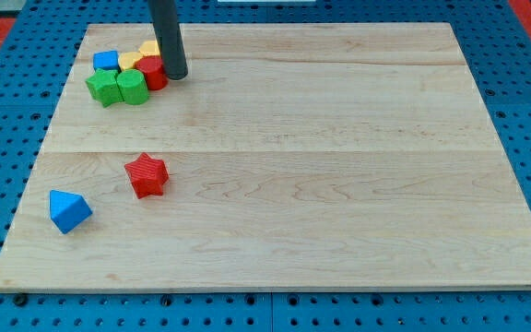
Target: Push the red star to the top of the yellow heart
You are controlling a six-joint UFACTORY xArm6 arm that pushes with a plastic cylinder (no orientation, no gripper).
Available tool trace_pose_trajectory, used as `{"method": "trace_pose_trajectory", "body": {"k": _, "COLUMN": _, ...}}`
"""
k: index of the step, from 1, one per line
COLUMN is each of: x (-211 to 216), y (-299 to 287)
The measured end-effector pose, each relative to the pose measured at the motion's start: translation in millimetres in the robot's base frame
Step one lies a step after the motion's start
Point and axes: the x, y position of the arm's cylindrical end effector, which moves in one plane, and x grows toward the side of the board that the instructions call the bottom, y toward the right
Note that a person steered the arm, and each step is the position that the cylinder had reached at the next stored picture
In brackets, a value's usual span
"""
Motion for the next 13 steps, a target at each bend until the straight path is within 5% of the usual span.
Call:
{"method": "trace_pose_trajectory", "body": {"k": 1, "x": 45.8, "y": 65.7}}
{"method": "trace_pose_trajectory", "body": {"k": 2, "x": 137.6, "y": 101.2}}
{"method": "trace_pose_trajectory", "body": {"k": 3, "x": 182.7, "y": 88.7}}
{"method": "trace_pose_trajectory", "body": {"k": 6, "x": 221.7, "y": 8.3}}
{"method": "trace_pose_trajectory", "body": {"k": 7, "x": 215.2, "y": -23.9}}
{"method": "trace_pose_trajectory", "body": {"k": 8, "x": 165.8, "y": -37.5}}
{"method": "trace_pose_trajectory", "body": {"k": 10, "x": 124.1, "y": 30.4}}
{"method": "trace_pose_trajectory", "body": {"k": 11, "x": 47.1, "y": 36.3}}
{"method": "trace_pose_trajectory", "body": {"k": 12, "x": 22.2, "y": 44.3}}
{"method": "trace_pose_trajectory", "body": {"k": 13, "x": 100.5, "y": 61.7}}
